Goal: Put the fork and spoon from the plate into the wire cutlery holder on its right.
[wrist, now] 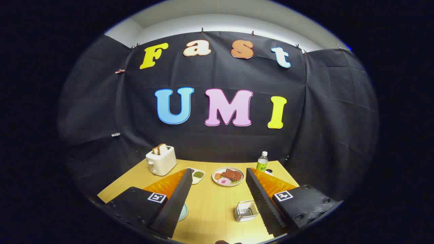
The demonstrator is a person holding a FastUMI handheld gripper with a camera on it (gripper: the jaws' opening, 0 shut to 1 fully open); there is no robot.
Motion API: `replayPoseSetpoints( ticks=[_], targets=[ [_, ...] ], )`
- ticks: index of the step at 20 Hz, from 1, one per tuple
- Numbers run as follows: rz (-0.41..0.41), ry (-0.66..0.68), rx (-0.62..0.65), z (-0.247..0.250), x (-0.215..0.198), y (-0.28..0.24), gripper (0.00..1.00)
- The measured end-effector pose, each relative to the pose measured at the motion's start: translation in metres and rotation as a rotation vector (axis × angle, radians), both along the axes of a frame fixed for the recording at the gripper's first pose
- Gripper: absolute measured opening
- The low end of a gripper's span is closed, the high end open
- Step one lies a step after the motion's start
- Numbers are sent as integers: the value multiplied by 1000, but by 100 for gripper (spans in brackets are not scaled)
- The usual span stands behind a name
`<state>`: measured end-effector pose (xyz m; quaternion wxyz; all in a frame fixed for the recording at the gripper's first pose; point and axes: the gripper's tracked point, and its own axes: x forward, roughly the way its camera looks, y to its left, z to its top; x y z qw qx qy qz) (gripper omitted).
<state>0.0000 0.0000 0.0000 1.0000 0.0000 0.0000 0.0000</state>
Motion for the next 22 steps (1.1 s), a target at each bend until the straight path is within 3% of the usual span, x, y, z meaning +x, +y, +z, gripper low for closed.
replayPoseSetpoints(
  ticks=[12,22],
  targets=[
    [117,53,-8,-38,26,82,98],
    [85,109,7,-56,36,95,98]
  ],
)
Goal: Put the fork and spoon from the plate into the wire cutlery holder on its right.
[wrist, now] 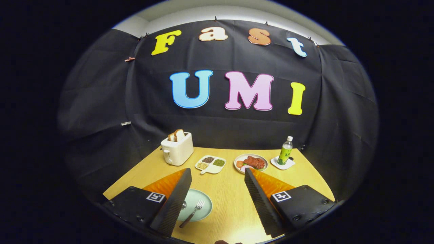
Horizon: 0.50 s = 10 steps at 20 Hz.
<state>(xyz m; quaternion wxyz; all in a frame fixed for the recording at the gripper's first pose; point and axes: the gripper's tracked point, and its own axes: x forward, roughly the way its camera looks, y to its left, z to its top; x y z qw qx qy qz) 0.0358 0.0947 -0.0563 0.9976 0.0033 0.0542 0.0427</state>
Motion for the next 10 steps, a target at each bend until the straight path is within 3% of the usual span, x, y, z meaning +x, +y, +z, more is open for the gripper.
replayPoseSetpoints(
  ticks=[6,10],
  targets=[
    [66,219,-15,-54,18,32,98],
    [146,391,-129,-101,29,59,99]
  ],
)
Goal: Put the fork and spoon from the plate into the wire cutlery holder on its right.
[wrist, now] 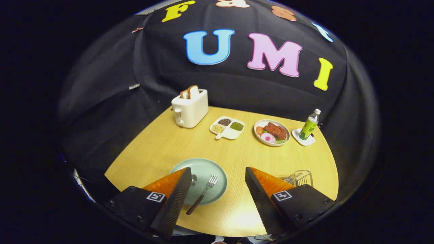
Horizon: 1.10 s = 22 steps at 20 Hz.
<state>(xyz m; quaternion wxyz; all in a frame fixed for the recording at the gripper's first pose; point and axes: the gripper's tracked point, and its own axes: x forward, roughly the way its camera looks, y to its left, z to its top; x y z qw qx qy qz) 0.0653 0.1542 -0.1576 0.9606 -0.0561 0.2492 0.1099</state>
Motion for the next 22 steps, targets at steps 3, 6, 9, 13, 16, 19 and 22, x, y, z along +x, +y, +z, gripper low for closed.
replayPoseSetpoints(
  ticks=[3,6,9,13,16,19,22],
  targets=[
    [26,163,-33,-48,3,19,98],
    [24,333,-61,-97,5,27,98],
    [35,439,-130,-137,11,26,98],
    [8,545,-113,-166,18,30,95],
    [10,616,-103,-183,17,34,86],
    [-6,658,-105,-192,18,33,70],
    [-19,704,-108,-206,18,34,71]
  ],
)
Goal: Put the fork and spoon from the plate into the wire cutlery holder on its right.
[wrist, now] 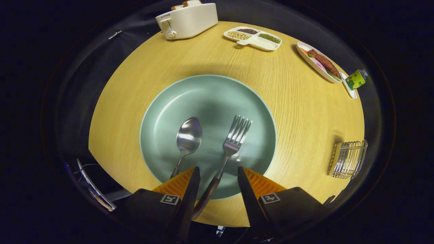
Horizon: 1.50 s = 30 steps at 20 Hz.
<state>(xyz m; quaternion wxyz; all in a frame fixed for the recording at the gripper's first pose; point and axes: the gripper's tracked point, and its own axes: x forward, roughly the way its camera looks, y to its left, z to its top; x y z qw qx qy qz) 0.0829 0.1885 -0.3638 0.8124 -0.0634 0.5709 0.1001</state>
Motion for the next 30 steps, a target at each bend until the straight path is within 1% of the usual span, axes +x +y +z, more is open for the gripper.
replayPoseSetpoints(
  ticks=[1,4,5,6,7,8,10,11,17,21,23,27,30],
  targets=[
    [-7,7,-13,0,1,-2,65],
    [11,6,-20,-3,10,1,50],
    [10,10,-41,-2,13,-5,37],
    [-1,15,-31,0,12,-3,24],
    [-13,23,-31,-1,12,-5,19],
    [-17,18,-27,0,14,-6,16],
    [-4,42,6,1,12,-4,10],
    [1,61,27,1,8,-3,7],
    [-44,57,121,34,8,-11,7],
    [-51,42,208,80,0,-22,7],
    [-47,36,251,110,-5,-36,7],
    [-34,13,249,166,-11,-104,7],
    [-48,32,201,188,-18,-173,7]
  ],
)
